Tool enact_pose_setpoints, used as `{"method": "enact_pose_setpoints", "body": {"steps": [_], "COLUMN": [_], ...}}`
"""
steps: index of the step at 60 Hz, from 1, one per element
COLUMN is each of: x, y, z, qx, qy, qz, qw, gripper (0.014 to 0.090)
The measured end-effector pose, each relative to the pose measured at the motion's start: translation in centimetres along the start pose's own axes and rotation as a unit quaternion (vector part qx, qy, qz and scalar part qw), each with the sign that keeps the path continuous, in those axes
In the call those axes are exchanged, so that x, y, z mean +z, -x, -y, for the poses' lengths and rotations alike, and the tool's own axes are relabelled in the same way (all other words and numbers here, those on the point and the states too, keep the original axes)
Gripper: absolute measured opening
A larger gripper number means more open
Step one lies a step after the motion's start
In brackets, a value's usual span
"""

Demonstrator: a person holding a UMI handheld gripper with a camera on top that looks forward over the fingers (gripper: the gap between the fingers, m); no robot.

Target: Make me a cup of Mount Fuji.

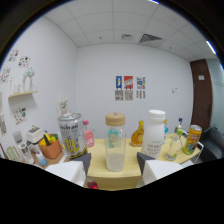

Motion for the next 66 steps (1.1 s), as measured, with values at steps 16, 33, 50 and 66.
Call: {"method": "enact_pose_setpoints", "body": {"steps": [16, 33, 50, 66], "x": [5.5, 6.2, 1.7, -4.1], "y": [-0.4, -0.5, -0.3, 0.6], "z": [0.6, 0.8, 2.8, -2.9], "qx": [-0.002, -0.003, -0.011, -0.001], "qy": [-0.010, -0.013, -0.046, -0.048], "qz": [-0.029, -0.029, -0.024, 0.003], "qw": [1.000, 0.999, 0.999, 0.999], "gripper": [0.0648, 0.0418, 0.0407, 0.0405]}}
